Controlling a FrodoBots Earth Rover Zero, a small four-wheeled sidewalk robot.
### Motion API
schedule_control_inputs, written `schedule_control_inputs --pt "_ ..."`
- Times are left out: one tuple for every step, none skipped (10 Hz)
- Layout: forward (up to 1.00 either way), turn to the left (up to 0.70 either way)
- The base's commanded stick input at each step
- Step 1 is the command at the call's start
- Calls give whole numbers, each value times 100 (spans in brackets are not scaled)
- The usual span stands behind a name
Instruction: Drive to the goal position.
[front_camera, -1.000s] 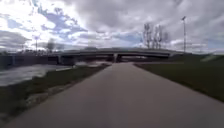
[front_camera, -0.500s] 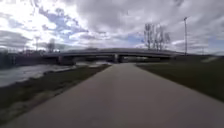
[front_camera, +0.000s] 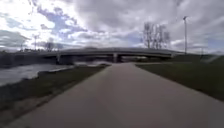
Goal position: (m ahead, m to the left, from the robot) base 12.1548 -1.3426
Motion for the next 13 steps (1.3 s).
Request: schedule_control_inputs --pt "96 0" --pt "96 0" --pt "96 0" --pt "96 0" --pt "96 -13" --pt "96 -38" --pt "96 -29" --pt "96 -12" --pt "96 0" --pt "96 0" --pt "95 0" --pt "96 0" --pt "95 0"
